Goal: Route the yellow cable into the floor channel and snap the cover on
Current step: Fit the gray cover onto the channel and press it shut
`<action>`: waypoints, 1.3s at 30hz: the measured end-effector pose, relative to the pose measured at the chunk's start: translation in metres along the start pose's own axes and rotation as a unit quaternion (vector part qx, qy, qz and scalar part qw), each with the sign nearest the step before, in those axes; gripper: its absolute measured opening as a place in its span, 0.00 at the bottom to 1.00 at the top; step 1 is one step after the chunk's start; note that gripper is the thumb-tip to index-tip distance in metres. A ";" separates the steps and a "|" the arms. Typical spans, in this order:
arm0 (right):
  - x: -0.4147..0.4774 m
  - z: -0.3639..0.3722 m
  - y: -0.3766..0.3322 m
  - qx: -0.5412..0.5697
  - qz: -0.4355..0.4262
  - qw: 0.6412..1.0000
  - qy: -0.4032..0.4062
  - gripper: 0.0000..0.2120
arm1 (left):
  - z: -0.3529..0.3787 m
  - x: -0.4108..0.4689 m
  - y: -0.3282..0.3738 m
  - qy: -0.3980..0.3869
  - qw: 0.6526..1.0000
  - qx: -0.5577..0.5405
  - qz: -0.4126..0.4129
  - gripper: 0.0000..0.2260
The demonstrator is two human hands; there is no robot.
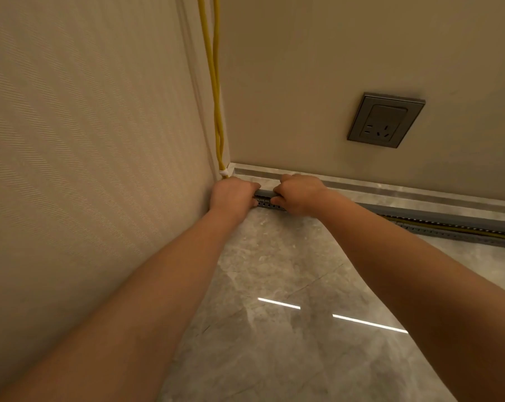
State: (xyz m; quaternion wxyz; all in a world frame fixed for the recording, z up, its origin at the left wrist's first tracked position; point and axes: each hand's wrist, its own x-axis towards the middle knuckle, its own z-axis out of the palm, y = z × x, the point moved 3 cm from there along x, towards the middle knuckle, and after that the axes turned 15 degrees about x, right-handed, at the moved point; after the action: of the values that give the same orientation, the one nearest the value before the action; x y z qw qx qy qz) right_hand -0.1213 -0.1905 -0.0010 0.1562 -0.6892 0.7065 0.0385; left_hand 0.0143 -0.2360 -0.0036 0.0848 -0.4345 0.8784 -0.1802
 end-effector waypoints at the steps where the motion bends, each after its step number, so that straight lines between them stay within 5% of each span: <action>1: 0.000 -0.001 -0.001 -0.006 0.001 1.000 -0.005 0.21 | 0.000 0.000 0.000 0.000 1.000 0.000 0.005 0.11; 17: -0.007 0.006 -0.021 -0.140 0.008 0.990 0.007 0.13 | 0.002 -0.002 0.012 0.033 0.996 0.068 0.039 0.06; 31: 0.001 0.000 -0.009 -0.066 -0.016 0.998 -0.003 0.18 | -0.001 0.015 0.004 0.040 0.995 -0.085 0.038 0.11; 39: -0.007 0.006 -0.008 0.058 0.032 0.990 0.124 0.11 | -0.006 0.019 0.002 0.022 0.995 -0.086 0.049 0.11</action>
State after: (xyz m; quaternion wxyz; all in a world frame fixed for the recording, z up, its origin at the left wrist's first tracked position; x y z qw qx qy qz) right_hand -0.1127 -0.1831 -0.0032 0.1056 -0.6558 0.7429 -0.0832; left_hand -0.0005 -0.2485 0.0016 0.0366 -0.3928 0.9124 -0.1088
